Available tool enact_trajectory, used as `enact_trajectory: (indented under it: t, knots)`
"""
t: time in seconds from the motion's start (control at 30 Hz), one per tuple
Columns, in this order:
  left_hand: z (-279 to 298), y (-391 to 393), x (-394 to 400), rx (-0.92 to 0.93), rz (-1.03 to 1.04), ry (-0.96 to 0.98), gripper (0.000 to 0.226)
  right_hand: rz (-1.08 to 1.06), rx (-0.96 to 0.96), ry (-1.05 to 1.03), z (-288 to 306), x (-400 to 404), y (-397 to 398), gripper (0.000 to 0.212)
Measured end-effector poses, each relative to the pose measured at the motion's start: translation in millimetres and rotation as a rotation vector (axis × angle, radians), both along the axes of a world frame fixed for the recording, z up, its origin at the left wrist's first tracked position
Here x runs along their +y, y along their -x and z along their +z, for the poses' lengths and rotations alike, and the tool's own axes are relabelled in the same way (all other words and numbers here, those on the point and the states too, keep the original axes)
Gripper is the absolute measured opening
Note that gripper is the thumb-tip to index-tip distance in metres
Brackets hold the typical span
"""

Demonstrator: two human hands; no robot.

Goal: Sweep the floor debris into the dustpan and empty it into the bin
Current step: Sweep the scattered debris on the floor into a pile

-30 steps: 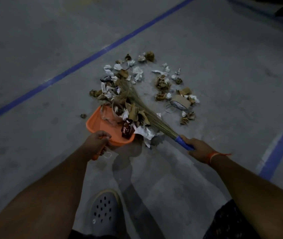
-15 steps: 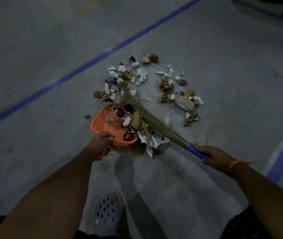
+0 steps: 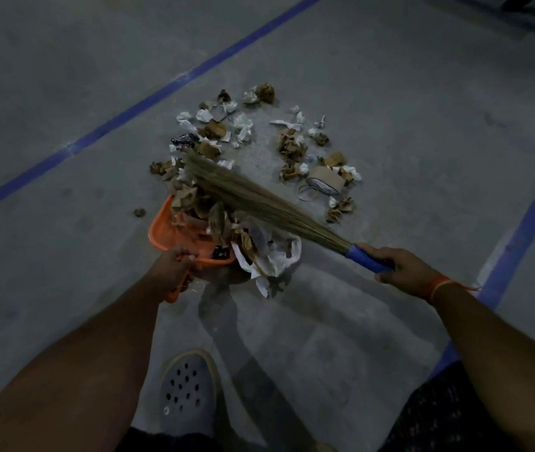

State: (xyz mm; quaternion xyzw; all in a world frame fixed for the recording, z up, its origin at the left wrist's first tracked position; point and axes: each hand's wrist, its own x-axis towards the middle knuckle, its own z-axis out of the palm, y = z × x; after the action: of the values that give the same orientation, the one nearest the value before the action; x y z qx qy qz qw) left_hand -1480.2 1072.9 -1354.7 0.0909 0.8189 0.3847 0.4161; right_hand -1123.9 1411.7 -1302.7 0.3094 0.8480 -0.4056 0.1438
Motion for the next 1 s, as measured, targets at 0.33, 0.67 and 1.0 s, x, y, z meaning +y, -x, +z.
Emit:
enact_trajectory:
  t: [0.33,0.67,1.0]
  knots:
    - [0.8,-0.1,-5.9,-0.020,0.030,-0.058,0.013,-0.119,0.132,0.008,-2.7,21.8,25.4,0.075]
    - [-1.8,0.2,-9.0,-0.054,0.058,-0.079,0.012,0.121,0.037,-0.414,11.1,64.7,184.0,0.074]
    - [-20.5,2.0,-15.8,-0.075,0.073,-0.093,0.015,0.368,-0.111,-0.549,3.7,55.9,325.9,0.079]
